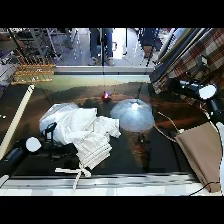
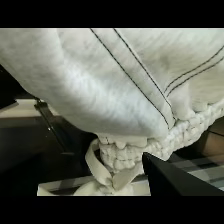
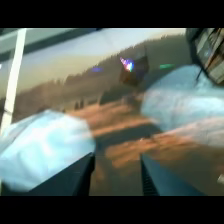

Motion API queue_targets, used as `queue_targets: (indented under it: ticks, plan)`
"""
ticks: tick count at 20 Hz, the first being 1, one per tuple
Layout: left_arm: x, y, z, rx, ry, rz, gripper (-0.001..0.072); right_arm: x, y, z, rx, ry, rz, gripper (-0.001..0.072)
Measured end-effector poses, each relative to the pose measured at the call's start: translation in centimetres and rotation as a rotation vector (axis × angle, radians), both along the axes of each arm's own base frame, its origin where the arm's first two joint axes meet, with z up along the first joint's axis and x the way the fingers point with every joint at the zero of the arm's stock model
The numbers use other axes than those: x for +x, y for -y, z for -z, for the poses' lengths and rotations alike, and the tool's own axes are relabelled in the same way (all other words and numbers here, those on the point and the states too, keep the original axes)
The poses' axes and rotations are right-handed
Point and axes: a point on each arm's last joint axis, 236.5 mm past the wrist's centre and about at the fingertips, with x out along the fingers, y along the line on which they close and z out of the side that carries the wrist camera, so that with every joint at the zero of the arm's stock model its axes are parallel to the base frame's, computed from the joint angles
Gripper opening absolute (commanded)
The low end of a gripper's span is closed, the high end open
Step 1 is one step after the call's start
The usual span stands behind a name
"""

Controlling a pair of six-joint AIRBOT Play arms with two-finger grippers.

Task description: Fold the clothes and pants, and hang the long-sleeved shirts on hangers.

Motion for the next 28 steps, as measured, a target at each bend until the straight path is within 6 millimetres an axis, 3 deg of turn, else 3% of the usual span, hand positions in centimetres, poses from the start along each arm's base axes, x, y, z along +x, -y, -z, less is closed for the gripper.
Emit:
queue_targets:
  ticks: [2,3,5,9,14,15,16,17,19,21,23,25,26,28]
  plan:
    - [1.1,0.9,1.0,-0.018,0.022,-0.028,0.0713,-1.6,-1.9,2.1,-0.002,-0.099,-0.09,0.0553]
    - [1.9,1.2,1.3,-0.028,0.043,-0.048,0.0637,-3.1,-3.5,3.9,-0.006,-0.179,-0.165,0.0576]
    - [4.1,1.5,1.3,-0.048,0.111,-0.11,0.0035,-6.7,-7.2,7.5,-0.007,-0.335,-0.33,0.0574]
    - [7.6,-0.3,0.4,-0.06,0.218,-0.229,0.0026,-13.2,-14.7,14.2,-0.037,-0.533,-0.599,0.0573]
    - [8.9,-3.5,-1.7,-0.057,0.278,-0.283,0.0025,-15.6,-23.0,20.9,-0.102,-0.588,-0.763,0.0563]
    - [9.0,-3.9,-2.1,-0.056,0.287,-0.281,0.0025,-15.4,-24.3,21.9,-0.111,-0.589,-0.778,0.0482]
    - [9.1,-4.1,-2.6,-0.056,0.292,-0.279,0.0025,-15.1,-25.6,22.9,-0.118,-0.594,-0.79,0.0193]
    - [9.3,-4.3,-3.1,-0.058,0.3,-0.274,0.0025,-14.6,-26.6,23.5,-0.123,-0.596,-0.792,0.0029]
    - [10.0,-4.6,-4.6,-0.06,0.326,-0.258,0.0025,-12.9,-27.4,23.9,-0.155,-0.595,-0.761,0.0027]
    - [11.3,-5.4,-7.2,-0.061,0.371,-0.244,0.0024,-10.6,-25.7,22.4,-0.256,-0.582,-0.718,0.0027]
    - [13.1,-7.5,-11.4,-0.054,0.439,-0.245,0.0024,-8.3,-22.2,18.4,-0.384,-0.545,-0.662,0.0026]
    - [14.7,-11.0,-17.0,-0.034,0.531,-0.271,0.0025,-5.9,-17.5,11.2,-0.491,-0.447,-0.562,0.0026]
    - [15.1,-13.0,-20.2,-0.019,0.578,-0.29,0.0025,-5.4,-15.2,6.5,-0.524,-0.378,-0.504,0.0026]
    - [15.0,-17.4,-27.2,0.026,0.691,-0.337,0.0025,-6.2,-11.4,-3.0,-0.566,-0.222,-0.395,0.0026]
